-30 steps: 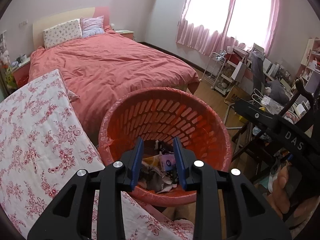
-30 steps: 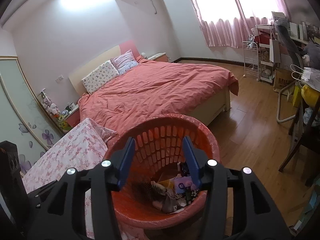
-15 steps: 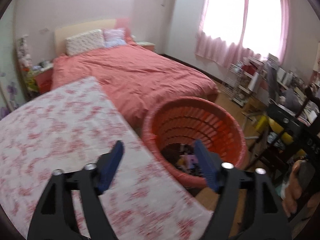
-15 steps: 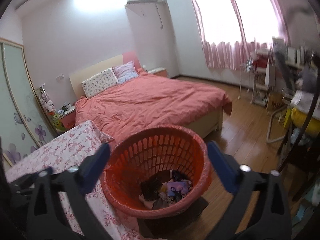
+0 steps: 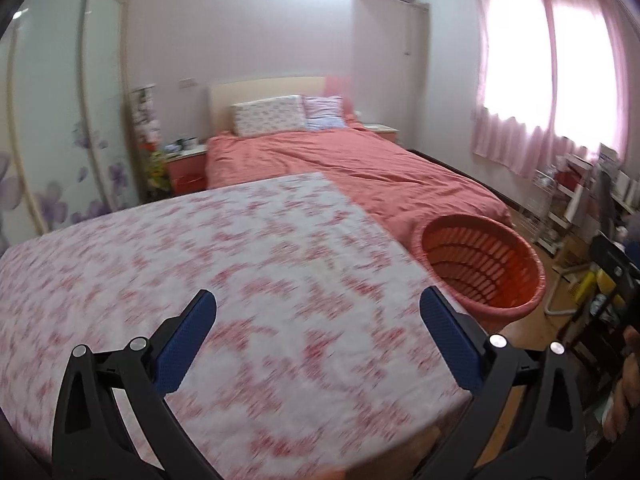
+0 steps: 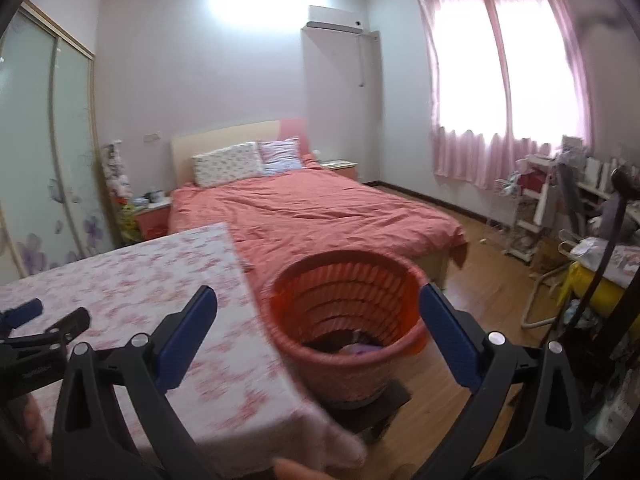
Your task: Collect trash
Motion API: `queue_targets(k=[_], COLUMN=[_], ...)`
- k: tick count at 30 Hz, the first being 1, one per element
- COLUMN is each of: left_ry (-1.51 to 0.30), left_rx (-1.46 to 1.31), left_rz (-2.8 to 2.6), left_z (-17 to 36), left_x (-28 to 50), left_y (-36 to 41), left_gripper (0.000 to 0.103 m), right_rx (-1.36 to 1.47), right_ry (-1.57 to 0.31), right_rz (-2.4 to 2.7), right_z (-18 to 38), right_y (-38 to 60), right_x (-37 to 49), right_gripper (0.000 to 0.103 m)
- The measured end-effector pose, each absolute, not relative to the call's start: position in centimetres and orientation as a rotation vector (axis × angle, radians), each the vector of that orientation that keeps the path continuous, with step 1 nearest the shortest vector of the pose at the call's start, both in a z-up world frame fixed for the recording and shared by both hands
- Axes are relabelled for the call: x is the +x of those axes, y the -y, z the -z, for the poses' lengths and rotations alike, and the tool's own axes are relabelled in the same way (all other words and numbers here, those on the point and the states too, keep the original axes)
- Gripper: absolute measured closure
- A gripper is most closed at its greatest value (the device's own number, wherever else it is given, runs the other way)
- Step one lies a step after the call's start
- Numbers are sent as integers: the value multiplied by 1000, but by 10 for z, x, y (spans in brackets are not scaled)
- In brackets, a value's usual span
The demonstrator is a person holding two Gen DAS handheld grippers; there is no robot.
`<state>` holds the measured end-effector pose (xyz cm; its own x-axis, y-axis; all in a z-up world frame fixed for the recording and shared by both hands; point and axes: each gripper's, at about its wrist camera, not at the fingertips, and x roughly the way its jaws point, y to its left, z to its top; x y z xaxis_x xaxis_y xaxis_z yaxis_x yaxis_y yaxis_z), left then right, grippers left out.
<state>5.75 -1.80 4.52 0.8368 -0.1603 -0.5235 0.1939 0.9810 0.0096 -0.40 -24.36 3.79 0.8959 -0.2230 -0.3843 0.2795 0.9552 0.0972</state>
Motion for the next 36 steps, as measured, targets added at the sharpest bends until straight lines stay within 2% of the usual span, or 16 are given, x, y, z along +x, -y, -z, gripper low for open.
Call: queue_targets(k=[12,24,36], left_ry=[-535,-505,-512], left_rx=[-80,-44,-40], left_rz=[79,-12,-57], left_z=[-36,-27,-23], left_x=[-3,-39,-51], left_y=[-36,-39,-38], left_gripper=[3,3,3], right_rx=[249,102,60], right_ry=[-390,-411,-399], right_rz=[94,372,436], right_z=[-26,-22,-17], right_y=[204,174,167], right_x=[-66,-88,-95], right_gripper=[5,5,5])
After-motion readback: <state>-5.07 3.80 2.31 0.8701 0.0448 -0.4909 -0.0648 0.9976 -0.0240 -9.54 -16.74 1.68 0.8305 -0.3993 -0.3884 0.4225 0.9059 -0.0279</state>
